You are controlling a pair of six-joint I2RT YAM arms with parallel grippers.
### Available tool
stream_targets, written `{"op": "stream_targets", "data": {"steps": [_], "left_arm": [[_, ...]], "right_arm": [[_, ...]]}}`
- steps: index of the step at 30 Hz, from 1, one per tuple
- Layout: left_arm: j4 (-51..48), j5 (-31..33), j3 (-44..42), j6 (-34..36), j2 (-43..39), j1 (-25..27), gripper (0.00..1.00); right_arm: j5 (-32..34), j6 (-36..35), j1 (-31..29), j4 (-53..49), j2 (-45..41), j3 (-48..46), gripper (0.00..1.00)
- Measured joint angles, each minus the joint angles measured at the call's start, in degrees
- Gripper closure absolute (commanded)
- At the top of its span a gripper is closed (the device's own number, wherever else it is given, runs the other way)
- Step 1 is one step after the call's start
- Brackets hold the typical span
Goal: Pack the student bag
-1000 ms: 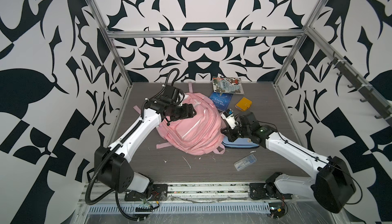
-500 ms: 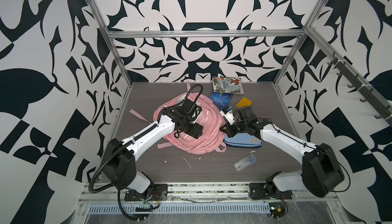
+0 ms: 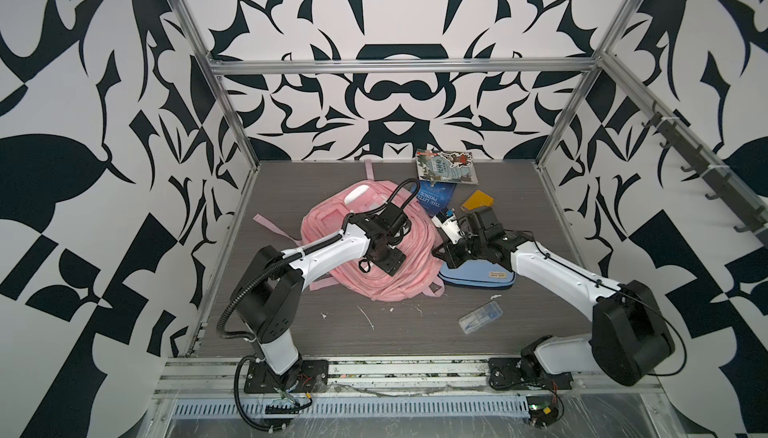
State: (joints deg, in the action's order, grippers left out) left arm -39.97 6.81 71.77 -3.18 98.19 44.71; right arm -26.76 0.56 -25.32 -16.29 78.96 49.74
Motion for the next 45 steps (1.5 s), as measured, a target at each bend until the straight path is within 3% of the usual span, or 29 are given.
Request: {"op": "stream_targets", "data": {"steps": [6, 12, 18, 22, 28, 37, 45], "left_arm": [[0.07, 2.08, 0.15, 0.11, 0.09, 0.42, 1.0], [-1.68, 0.72, 1.51, -2.47, 0.0, -0.42, 1.0], [-8.17, -5.33, 5.9, -9.97, -2.29, -5.51, 1.0], [-18.21, -6.71, 15.21, -16.39, -2.38, -9.35, 1.0], [-25.38, -8.92, 18.14, -22.67, -3.13, -11.13, 1.0], [-24.28, -15.26, 18.1, -33.0, -4.28, -13.11, 1.0], [-18.01, -21.77, 12.92, -43.98, -8.57, -20.02, 1.0]], "right_arm": [[-0.02, -1.03, 0.24, -0.22, 0.74, 1.36, 1.0], [-0.04, -3.21, 0.39, -0.42, 0.92, 1.51, 1.0], [0.42, -6.49, -0.52, -0.37, -1.14, 1.2, 1.0], [3.08, -11.28, -5.09, -1.95, -2.01, 2.23, 1.0], [6.97, -15.13, -12.83, -3.76, -1.73, 4.57, 1.0], [10.36, -13.44, -24.37, -2.21, 1.6, 6.75, 1.0], [14.82, -10.12, -27.08, 3.52, 3.61, 6.75, 1.0]]}}
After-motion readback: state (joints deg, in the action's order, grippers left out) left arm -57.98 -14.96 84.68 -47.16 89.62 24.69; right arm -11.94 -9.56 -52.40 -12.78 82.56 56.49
